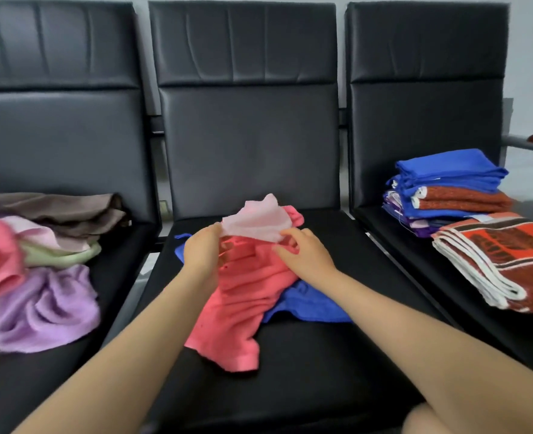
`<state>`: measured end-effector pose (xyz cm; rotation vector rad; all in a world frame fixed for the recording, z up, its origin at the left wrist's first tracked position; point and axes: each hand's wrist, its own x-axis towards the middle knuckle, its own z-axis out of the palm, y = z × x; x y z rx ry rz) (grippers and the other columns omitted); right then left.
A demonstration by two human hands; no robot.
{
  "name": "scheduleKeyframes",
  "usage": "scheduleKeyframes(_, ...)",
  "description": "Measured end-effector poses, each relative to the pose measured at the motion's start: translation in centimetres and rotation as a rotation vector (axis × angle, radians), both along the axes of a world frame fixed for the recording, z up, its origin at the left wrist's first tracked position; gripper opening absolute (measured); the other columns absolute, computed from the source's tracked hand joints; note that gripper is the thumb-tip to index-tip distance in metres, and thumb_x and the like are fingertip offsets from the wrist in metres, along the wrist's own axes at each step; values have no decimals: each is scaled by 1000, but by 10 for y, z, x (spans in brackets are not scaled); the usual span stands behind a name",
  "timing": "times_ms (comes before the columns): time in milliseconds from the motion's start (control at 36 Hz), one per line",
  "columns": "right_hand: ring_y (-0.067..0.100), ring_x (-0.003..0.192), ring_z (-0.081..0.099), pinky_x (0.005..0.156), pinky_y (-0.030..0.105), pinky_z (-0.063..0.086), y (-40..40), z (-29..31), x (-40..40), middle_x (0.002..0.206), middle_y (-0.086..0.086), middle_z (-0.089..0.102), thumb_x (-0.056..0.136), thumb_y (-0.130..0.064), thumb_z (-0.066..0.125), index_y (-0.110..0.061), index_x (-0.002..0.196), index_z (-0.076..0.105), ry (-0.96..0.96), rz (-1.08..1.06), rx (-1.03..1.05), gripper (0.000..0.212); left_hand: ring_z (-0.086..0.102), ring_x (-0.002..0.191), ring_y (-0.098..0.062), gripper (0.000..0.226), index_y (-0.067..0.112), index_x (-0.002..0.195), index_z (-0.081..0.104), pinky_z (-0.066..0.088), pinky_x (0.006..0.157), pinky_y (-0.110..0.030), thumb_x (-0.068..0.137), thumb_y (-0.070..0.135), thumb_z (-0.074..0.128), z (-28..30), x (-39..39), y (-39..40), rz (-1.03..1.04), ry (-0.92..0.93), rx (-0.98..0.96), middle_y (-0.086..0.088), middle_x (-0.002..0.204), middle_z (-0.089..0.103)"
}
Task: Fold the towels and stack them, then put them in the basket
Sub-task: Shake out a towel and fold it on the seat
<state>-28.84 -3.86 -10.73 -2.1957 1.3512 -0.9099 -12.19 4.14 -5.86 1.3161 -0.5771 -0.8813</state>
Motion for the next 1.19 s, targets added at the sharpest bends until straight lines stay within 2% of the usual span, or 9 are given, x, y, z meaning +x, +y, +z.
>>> scheduleKeyframes(222, 24, 88, 64, 72, 32, 45, -2, 18, 22, 94, 8, 70, 97, -50, 41, -4, 99, 69, -324, -74, 414, 54, 64, 73, -18, 26, 8, 87, 60, 45, 59, -25, 92, 15, 35, 4, 10, 13, 44, 43, -62, -4, 81, 66)
scheduleKeyframes(333, 23, 74, 62, 56, 27, 43, -20, 21, 29, 94, 10, 69, 88, -52, 58, -8, 99, 66, -379, -138, 633, 46, 64, 71, -20, 26, 11, 81, 59, 52, 62, -30, 96, 20, 40, -5, 13, 15, 2, -45, 2, -7, 80, 66)
scheduleKeyframes(500, 27, 101, 65, 93, 39, 53, -28, 19, 45, 107, 12, 69, 79, -22, 74, -7, 113, 64, -434, -108, 715, 39, 61, 72, -20, 16, 11, 97, 66, 53, 59, -25, 91, 24, 61, -22, 31, 21, -196, -130, 210, -7, 83, 65)
scheduleKeyframes(667, 21, 73, 60, 66, 30, 47, -20, 33, 58, 80, 6, 63, 85, -9, 53, -14, 94, 60, -911, -16, 813, 12, 59, 61, -16, 18, 8, 80, 61, 49, 55, -23, 93, 17, 52, -19, 41, 26, -226, -114, 273, -1, 61, 68)
scheduleKeyframes(778, 19, 61, 65, 56, 23, 49, -15, 47, 50, 70, 10, 64, 74, -1, 37, -8, 91, 53, -1229, 111, 901, 24, 56, 50, -15, 29, 7, 75, 61, 44, 43, -18, 95, 26, 50, -13, 34, 29, -226, -211, 240, -1, 56, 64)
scheduleKeyframes(861, 0, 56, 60, 52, 9, 43, -2, 60, 45, 91, 28, 51, 91, 13, 35, 6, 113, 46, -1272, 153, 861, 25, 55, 53, -14, 23, 8, 84, 61, 45, 47, -19, 96, 24, 49, -6, 25, 29, -216, -294, 112, -4, 63, 63)
scheduleKeyframes(917, 7, 78, 62, 59, 7, 43, 0, 64, 41, 115, 35, 49, 98, 8, 40, 18, 129, 41, -1299, 101, 824, 33, 55, 54, -15, 22, 8, 87, 61, 49, 52, -20, 97, 22, 47, -1, 20, 30, -190, -291, 18, -6, 66, 61)
scheduleKeyframes(1000, 29, 113, 57, 91, 30, 49, -13, 49, 43, 137, 23, 53, 95, -1, 38, 5, 136, 48, -1178, 10, 845, 42, 55, 56, -16, 26, 13, 81, 65, 48, 58, -25, 97, 21, 47, 6, 16, 31, -110, -324, -87, -7, 68, 60)
scheduleKeyframes(1194, 23, 79, 63, 53, 25, 55, 1, 58, 14, 88, 15, 64, 90, 8, 52, 2, 96, 62, -1273, 5, 867, 13, 57, 63, -10, 27, 22, 90, 73, 49, 63, -18, 99, 22, 47, 21, 15, 37, -14, -460, -206, 3, 72, 65)
